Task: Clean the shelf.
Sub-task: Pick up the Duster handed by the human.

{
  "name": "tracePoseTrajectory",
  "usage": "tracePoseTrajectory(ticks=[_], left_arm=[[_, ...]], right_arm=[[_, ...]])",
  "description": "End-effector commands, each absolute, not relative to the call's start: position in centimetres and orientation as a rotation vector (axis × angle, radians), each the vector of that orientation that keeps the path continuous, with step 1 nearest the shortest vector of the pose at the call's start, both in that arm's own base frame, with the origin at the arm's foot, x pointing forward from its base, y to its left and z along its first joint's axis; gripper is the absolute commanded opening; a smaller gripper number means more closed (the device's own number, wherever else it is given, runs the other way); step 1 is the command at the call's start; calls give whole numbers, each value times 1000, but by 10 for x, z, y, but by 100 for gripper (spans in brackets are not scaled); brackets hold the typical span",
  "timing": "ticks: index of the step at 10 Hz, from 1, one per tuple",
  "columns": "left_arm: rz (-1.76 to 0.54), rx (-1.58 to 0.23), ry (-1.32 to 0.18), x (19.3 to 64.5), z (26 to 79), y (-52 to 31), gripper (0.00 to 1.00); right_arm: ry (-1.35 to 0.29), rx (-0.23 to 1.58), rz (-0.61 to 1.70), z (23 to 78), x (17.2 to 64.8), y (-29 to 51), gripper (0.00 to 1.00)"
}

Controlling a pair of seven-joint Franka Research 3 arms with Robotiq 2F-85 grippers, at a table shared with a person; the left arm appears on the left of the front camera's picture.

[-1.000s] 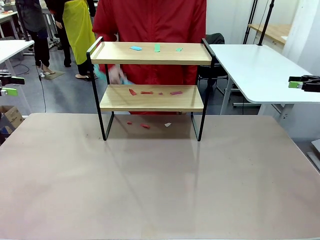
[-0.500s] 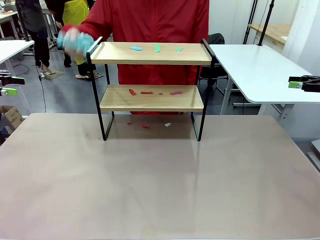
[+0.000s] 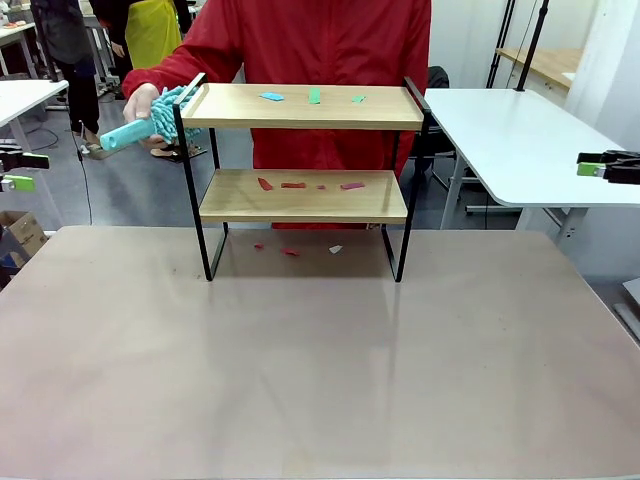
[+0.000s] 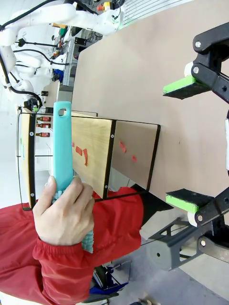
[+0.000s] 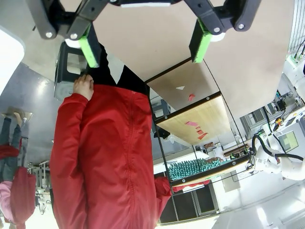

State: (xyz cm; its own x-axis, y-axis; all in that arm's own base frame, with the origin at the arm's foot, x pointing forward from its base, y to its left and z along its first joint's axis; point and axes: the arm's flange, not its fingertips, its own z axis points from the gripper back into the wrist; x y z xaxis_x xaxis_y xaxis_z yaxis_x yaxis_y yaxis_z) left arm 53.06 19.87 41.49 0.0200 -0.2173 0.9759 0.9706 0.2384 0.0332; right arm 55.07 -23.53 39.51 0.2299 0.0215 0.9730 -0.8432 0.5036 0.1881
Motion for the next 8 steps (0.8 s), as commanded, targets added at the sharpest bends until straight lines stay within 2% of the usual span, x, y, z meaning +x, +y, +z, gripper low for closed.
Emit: tracePoseTrajectory(ticks=[1, 8], left_arm=[[-1132, -868, -1157, 530, 416, 199, 100], [-1131, -869, -1157, 531, 415, 199, 100]], right_arm=[[-1197, 862, 713, 396, 551, -235, 100], [-1197, 862, 713, 396, 551, -235, 100]])
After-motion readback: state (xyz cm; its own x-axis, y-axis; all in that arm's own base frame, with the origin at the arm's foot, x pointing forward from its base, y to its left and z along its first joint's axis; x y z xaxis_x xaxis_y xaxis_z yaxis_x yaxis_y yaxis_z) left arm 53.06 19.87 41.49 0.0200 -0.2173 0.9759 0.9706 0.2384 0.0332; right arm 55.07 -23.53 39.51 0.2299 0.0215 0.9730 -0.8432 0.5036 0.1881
